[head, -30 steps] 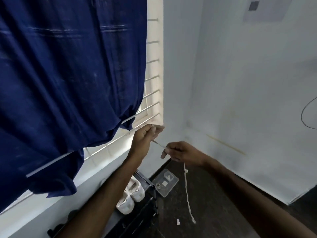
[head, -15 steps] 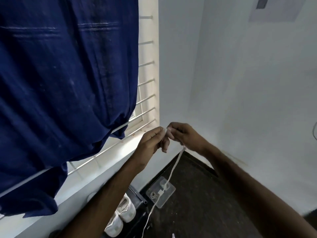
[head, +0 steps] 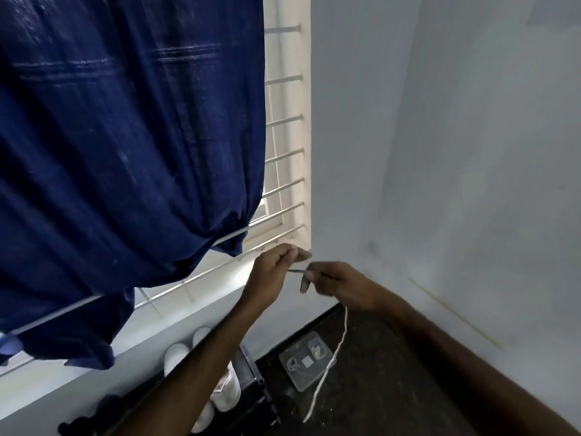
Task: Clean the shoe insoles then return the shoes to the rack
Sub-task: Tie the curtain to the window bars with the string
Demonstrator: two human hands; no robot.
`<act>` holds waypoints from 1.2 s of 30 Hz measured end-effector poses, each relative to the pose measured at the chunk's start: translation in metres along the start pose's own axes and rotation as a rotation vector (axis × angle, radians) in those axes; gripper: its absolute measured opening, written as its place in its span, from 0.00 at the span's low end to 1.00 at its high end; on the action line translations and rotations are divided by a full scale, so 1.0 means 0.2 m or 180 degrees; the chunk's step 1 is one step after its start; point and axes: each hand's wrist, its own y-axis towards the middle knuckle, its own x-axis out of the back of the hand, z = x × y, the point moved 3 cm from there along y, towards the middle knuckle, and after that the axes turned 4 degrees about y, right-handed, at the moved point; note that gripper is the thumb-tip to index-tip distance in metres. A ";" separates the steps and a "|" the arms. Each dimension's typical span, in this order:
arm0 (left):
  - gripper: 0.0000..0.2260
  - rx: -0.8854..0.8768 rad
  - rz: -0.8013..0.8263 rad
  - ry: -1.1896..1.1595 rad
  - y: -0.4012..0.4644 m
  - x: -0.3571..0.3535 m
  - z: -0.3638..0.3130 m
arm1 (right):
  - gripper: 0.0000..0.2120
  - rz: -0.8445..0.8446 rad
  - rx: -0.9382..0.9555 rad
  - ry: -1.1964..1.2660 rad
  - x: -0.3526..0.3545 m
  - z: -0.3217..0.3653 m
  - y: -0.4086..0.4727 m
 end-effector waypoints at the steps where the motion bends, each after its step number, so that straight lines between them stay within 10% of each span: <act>1: 0.13 0.0037 0.0104 0.0159 -0.02 -0.02 0.00 | 0.14 -0.0085 0.0027 0.0053 0.06 0.02 0.02; 10: 0.14 -0.0244 0.0564 -0.0805 -0.03 -0.05 -0.15 | 0.13 -0.0585 0.0091 0.0377 0.22 0.09 0.16; 16: 0.13 0.0018 -0.0176 -0.1484 0.06 0.06 -0.13 | 0.17 -0.0503 -0.0023 0.0406 -0.04 -0.07 0.14; 21: 0.14 0.0222 -0.0252 -0.1048 0.09 0.11 0.00 | 0.14 0.0198 -0.0027 -0.0006 -0.04 -0.02 0.10; 28: 0.21 0.0120 0.0620 -0.0552 -0.04 -0.01 -0.06 | 0.13 -0.0421 0.0186 -0.0113 0.28 0.29 0.19; 36: 0.15 -0.0310 -0.0010 -0.1511 0.01 0.09 -0.26 | 0.15 -0.0310 -0.0018 0.0133 0.01 0.11 0.13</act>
